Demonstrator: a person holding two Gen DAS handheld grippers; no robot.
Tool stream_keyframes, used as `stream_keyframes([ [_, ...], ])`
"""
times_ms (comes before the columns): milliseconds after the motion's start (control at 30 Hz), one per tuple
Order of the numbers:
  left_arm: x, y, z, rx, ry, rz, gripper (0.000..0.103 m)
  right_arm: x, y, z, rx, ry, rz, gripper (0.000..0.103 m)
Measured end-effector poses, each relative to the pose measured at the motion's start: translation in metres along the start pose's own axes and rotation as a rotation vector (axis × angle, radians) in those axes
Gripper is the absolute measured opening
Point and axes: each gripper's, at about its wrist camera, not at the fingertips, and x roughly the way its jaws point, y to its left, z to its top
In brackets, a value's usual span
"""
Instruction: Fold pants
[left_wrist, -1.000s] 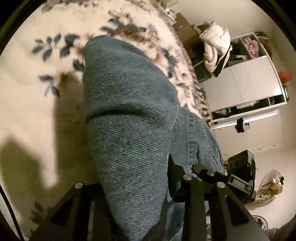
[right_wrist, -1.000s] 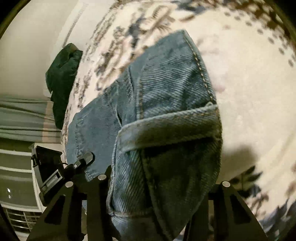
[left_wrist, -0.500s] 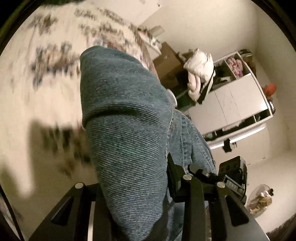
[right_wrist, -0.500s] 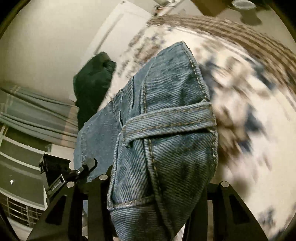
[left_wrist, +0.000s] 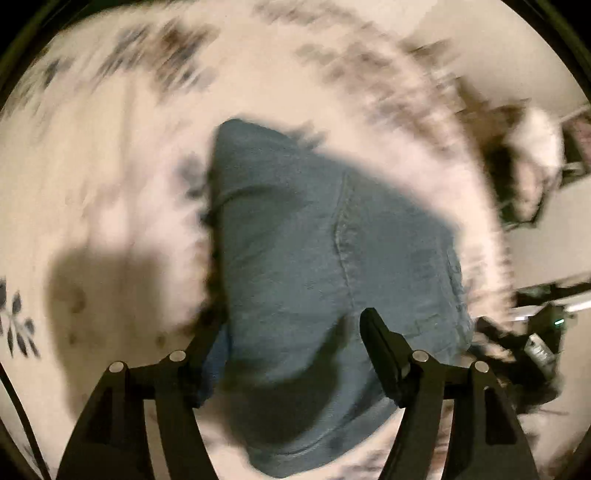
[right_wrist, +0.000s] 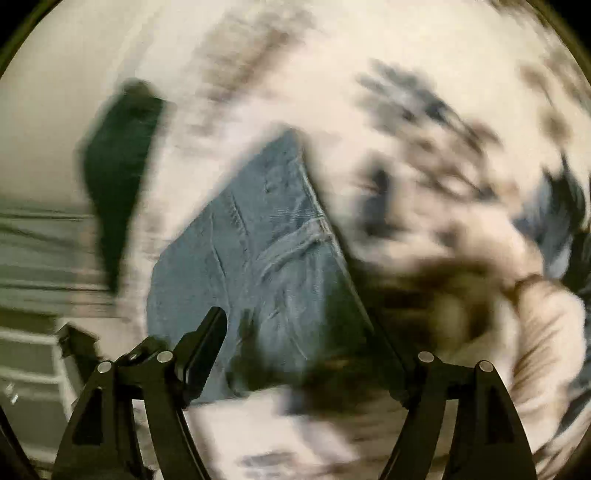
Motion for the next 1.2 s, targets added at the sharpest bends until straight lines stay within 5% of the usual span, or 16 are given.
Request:
stream_keyframes([
  [167, 0.000, 0.007, -0.026, -0.010, -0.033, -0.046, 0.071, -0.001, 0.003, -0.011, -0.117, 0.000, -0.136, 0.081],
  [300, -0.036, -0.031, -0.045, 0.034, -0.110, 0.133, 0.072, -0.024, 0.048, -0.021, -0.286, -0.083, -0.372, 0.093],
  [400, -0.068, -0.056, -0.056, 0.082, -0.161, 0.240, 0.096, -0.045, 0.089, -0.044, -0.427, -0.135, -0.527, 0.095],
  [433, -0.079, -0.062, -0.059, 0.090, -0.176, 0.256, 0.096, -0.053, 0.099, -0.054, -0.457, -0.150, -0.553, 0.096],
  [700, -0.187, -0.093, -0.098, 0.059, -0.262, 0.312, 0.096, -0.157, 0.157, -0.127, -0.516, -0.239, -0.549, 0.096],
  [1200, -0.450, -0.223, -0.227, 0.147, -0.487, 0.363, 0.096, -0.475, 0.266, -0.285, -0.638, -0.434, -0.496, 0.096],
])
